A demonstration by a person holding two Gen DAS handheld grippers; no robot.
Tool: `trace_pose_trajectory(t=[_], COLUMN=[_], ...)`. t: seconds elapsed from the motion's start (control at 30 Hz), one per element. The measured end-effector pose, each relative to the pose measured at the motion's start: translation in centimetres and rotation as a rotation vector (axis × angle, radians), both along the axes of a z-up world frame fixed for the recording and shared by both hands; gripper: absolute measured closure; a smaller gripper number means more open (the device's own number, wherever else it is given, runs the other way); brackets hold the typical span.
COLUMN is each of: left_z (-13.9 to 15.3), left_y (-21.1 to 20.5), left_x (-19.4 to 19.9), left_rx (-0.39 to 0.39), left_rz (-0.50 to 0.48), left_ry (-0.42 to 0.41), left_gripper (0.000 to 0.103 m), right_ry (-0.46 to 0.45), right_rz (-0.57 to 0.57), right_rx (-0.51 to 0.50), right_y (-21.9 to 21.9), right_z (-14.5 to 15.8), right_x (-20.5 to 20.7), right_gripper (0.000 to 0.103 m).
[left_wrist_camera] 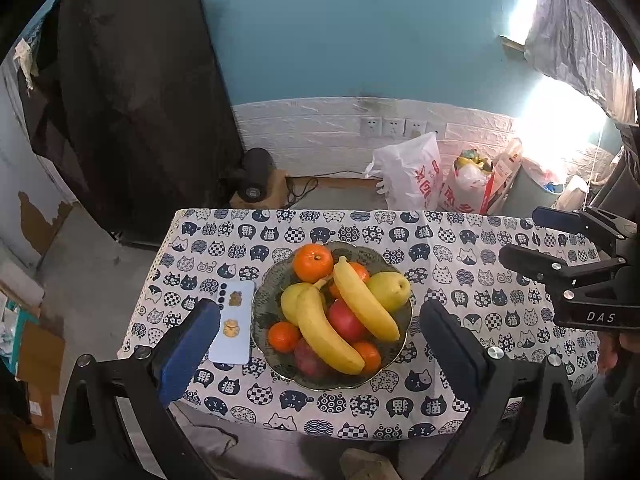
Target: Organize fruits
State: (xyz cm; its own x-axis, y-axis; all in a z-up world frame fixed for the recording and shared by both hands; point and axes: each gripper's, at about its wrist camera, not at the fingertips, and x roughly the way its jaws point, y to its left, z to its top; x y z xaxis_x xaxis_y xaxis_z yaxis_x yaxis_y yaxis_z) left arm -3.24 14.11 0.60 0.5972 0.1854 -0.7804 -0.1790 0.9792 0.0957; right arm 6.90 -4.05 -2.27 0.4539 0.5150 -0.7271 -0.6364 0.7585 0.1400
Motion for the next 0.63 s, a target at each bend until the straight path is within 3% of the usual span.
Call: trace_pose_trajectory(t=[0.63], left_z=[-0.33], left_y=[-0.24], left_x=[-0.06], left_rx=[-0.008], left_rz=[-0.015], left_ry=[0.013], left_gripper=[0.002], right_ry=[0.000], right_rz=[0.000], right_rx=[-0.001], right_y=[-0.01], right_z=[0.02], right_x=[-0.02], right_gripper=[0.021])
